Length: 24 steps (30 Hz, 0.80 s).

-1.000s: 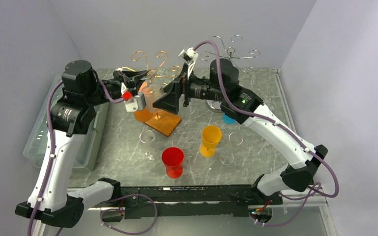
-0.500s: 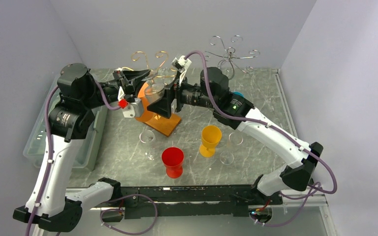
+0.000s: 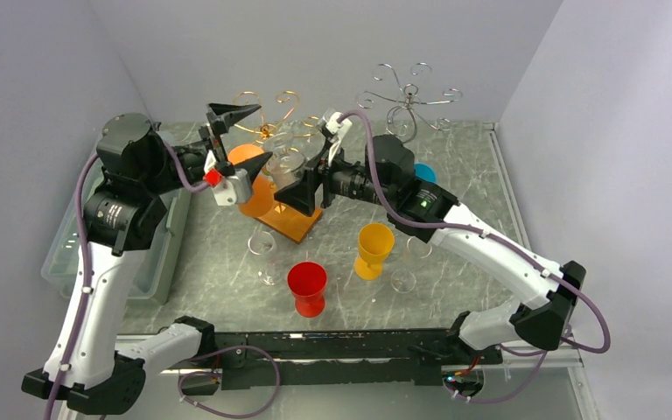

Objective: Place the wine glass upside down on the wine glass rack
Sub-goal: Turn the wine glass upside down at the wine rack.

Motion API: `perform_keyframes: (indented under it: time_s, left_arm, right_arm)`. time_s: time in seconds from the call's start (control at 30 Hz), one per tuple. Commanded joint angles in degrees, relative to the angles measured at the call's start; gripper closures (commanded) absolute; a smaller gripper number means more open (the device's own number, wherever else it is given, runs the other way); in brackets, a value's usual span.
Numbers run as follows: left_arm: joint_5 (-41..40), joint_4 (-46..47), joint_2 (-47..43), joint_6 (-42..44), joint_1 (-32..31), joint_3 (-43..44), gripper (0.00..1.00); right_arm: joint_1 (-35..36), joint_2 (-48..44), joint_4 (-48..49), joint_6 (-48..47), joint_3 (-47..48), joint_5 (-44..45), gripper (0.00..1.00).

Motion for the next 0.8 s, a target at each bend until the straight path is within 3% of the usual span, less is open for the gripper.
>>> perform_keyframes:
  time_s: [0.0, 0.23, 0.57, 0.77]
  left_arm:
    - [-1.09, -1.29, 0.59, -5.51, -0.06, 4.06, 0.05]
    - [-7.41, -3.64, 2.22, -17.17, -0.06, 8.1, 0.0]
    - [-15.64, -12.56, 4.42, -31.76, -0.06, 13.89, 0.01]
    - [-19.59, -16.84, 7.16, -38.59, -0.06, 16.89, 0.01]
  right_arm:
    - [-0.36, -5.4, 4.52, -2.89, -1.05, 4.85, 0.9]
    - [-2.52, -11.19, 4.48, -3.57, -6.21, 8.75, 1.0]
    - [-9.0, -18.21, 6.44, -3.75, -17.17, 8.98, 1.0]
    - [-11.32, -16.33, 9.14, -5.64, -19.7, 6.32, 1.0]
